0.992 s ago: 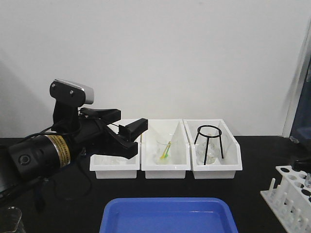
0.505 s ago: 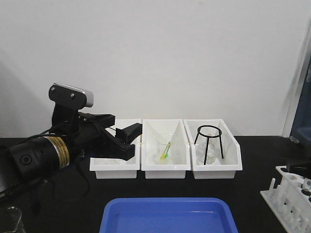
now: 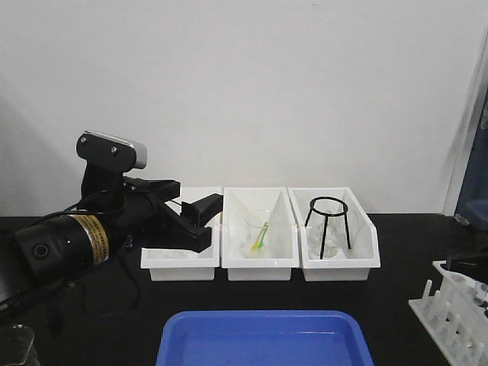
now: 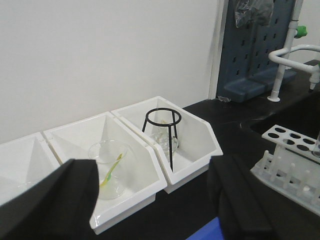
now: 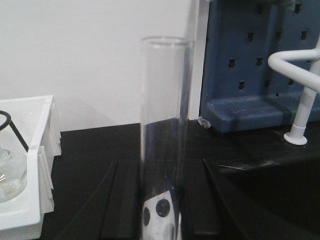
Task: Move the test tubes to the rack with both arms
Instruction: 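Move the held tube with the right gripper above a rack hole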
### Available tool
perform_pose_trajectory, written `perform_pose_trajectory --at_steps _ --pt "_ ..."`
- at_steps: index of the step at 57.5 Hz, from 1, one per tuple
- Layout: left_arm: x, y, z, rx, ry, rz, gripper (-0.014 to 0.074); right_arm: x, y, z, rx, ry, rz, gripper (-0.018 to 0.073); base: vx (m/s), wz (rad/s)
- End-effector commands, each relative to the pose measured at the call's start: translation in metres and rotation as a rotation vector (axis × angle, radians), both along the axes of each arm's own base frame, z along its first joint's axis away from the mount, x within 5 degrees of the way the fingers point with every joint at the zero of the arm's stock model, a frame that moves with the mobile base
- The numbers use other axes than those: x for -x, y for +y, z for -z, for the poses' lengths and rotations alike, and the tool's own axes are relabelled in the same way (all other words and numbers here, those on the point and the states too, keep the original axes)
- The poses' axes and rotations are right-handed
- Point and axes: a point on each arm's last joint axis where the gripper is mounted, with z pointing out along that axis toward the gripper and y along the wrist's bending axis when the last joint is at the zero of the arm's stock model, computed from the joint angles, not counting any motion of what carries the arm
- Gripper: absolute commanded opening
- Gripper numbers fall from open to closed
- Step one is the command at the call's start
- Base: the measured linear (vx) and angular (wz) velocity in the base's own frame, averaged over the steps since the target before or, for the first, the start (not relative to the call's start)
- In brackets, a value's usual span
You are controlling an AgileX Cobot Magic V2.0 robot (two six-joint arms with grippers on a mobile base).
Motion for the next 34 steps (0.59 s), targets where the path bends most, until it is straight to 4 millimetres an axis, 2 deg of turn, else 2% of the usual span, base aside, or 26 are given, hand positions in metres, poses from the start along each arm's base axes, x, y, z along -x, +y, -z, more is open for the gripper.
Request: perform_pose_trajectory --at_steps 1,17,34 --pt "0.009 0.001 -0.029 0.079 -0.085 0.032 0.0551 -0.001 -0.003 -0.028 0.048 -0.139 0.01 -0.0006 0.0 0.0" --pt "0.008 0.002 -0.027 0.068 -0.072 0.018 0.0551 -0.001 -0.004 -0.026 0.083 -0.115 0.015 -0.0006 0.0 0.0" --pt "0.008 0.002 -0.027 0.07 -0.074 0.02 0.0551 -0.007 -0.009 -0.002 0.009 -0.056 0.062 -0.0006 0.0 0.0"
